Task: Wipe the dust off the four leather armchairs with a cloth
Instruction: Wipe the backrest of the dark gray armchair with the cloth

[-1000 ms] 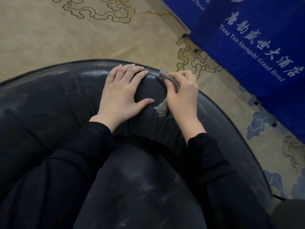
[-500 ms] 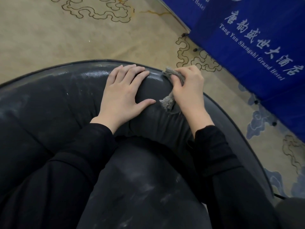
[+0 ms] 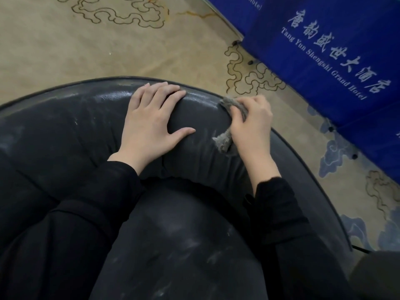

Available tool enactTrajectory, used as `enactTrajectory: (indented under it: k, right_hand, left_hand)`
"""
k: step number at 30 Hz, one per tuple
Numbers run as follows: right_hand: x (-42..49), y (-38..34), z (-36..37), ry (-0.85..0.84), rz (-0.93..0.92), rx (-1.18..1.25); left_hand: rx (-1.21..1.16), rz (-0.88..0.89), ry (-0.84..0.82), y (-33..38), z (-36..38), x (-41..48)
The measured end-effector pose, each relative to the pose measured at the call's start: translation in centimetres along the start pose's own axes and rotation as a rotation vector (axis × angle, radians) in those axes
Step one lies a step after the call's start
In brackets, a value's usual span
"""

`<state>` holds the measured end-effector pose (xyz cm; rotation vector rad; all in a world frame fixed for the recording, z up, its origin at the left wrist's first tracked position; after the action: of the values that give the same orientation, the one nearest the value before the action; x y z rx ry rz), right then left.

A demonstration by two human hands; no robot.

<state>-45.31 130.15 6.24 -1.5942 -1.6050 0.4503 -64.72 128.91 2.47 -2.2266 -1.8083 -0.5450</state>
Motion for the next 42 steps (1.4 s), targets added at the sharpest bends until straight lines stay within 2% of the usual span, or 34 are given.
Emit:
enactTrajectory:
  k: [4,6,11,17,21,28,34,39,42]
  right_hand:
    - [-2.9,2.0,-3.5,0.186,0.054,-0.029]
    - [-3.0,2.0,-3.3,0.221,0.041,-0.007]
    - [-3.9,0.8,-1.3,0.172,-0.054,0.026]
    - [-5.5,0.8,-2.7,0.133,-0.137,-0.012]
    - [-4.0,1.9,-4.3,0.221,-0.083,-0.012]
    - [-8.2,1.9,-3.6,0.136,-0.125,-0.005]
    - [-5.4,4.4,-6.1,0.251,-0.021,-0.010]
    - [-9.3,4.2,-6.3,0.195,-0.066,-0.012]
    - [-8.7,4.9,-7.4,0.191,-0.066,-0.010]
  left_hand:
    - [0.013,0.001,-0.004,0.1,-0.1,0.0]
    - [0.021,0.008,-0.013,0.3,-0.2,-0.1]
    - [0.012,0.004,-0.017,0.8,-0.7,0.0]
    - [-0.062,0.134,-0.058,4.9,0.0,0.5]
    - [-0.030,0.138,-0.062,5.7,0.8,0.2]
    - [-0.045,0.111,-0.040,5.5,1.0,0.2]
    - [-0.052,0.104,-0.047,5.7,1.1,0.3]
    - [-0.091,0.033,-0.067,6.5,0.7,0.3]
    - [-0.136,0.088,-0.082,8.8,0.8,0.1]
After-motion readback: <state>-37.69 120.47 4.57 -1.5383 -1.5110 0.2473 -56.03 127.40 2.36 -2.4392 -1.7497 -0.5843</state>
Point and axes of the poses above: each hand's wrist, its own x-axis towards the middle knuckle, its own z-axis out of the palm, y = z × x, the point moved 6 cm from there along x, towards the middle knuckle, and after that the axes turned 15 degrees about x, right-handed, at the moved point
